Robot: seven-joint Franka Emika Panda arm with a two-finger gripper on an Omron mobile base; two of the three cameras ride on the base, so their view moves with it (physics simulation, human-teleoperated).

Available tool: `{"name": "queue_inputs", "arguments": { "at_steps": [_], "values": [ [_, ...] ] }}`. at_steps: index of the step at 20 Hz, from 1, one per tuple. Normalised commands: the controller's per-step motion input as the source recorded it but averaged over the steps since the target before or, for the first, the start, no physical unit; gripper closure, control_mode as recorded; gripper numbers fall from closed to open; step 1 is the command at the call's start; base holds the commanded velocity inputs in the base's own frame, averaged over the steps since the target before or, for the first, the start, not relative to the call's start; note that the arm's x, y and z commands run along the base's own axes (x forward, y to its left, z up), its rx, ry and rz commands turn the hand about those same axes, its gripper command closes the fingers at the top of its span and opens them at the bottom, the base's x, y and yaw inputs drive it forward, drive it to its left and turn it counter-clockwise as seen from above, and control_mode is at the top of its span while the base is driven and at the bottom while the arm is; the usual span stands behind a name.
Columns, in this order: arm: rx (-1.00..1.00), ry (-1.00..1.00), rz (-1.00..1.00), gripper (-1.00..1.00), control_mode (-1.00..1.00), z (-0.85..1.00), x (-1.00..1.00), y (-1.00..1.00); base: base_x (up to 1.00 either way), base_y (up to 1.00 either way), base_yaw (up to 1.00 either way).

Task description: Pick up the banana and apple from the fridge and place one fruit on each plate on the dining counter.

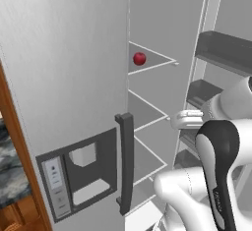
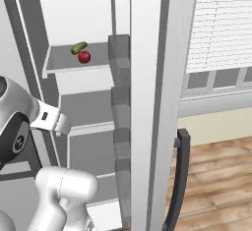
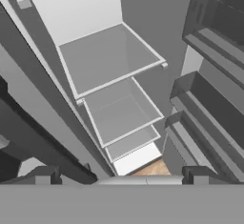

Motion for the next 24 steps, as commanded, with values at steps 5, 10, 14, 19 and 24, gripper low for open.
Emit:
{"name": "queue_inputs", "arguments": {
  "at_steps": [5,10,14,19,24],
  "values": [
    [0.0,0.0,0.0,-1.0,1.0,0.0,0.0,0.0,0.49,-0.13,-0.14],
    [0.0,0.0,0.0,-1.0,1.0,0.0,0.0,0.0,0.25,-0.08,-0.04],
    [0.0,0.0,0.0,-1.0,1.0,0.0,0.0,0.0,0.0,0.0,0.0],
    [0.0,0.0,0.0,-1.0,1.0,0.0,0.0,0.0,0.0,0.0,0.0],
    [0.0,0.0,0.0,-1.0,1.0,0.0,0.0,0.0,0.0,0.0,0.0]
  ]
}}
